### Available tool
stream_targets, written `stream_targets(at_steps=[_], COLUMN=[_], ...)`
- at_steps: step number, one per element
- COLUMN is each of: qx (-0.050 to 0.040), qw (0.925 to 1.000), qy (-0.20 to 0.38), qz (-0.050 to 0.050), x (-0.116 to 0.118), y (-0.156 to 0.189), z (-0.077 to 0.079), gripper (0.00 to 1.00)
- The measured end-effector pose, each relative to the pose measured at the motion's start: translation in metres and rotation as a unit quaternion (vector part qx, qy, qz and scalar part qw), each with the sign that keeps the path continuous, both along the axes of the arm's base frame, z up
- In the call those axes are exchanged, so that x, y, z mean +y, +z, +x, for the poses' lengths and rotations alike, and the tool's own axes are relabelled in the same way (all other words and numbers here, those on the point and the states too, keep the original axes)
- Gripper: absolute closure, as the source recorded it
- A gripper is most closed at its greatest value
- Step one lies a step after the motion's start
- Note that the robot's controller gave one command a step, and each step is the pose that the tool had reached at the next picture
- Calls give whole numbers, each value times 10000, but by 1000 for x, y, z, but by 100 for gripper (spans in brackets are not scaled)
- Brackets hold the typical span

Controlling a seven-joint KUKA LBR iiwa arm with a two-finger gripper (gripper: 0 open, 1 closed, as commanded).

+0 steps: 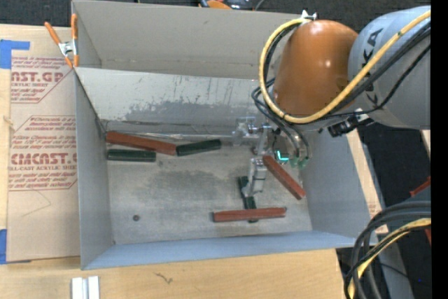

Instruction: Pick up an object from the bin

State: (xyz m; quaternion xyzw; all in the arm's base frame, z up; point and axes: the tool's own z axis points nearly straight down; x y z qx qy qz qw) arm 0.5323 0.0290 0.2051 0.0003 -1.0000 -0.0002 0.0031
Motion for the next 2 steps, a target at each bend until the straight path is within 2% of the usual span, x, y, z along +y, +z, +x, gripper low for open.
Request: stream_targets(at_steps=[1,2], qx=[-1,-34], qw=[9998,9990], qy=[-190,-456], qz=[1,4], x=[-26,-14], y=[-139,-104], z=[-40,-53], gripper=[0,0])
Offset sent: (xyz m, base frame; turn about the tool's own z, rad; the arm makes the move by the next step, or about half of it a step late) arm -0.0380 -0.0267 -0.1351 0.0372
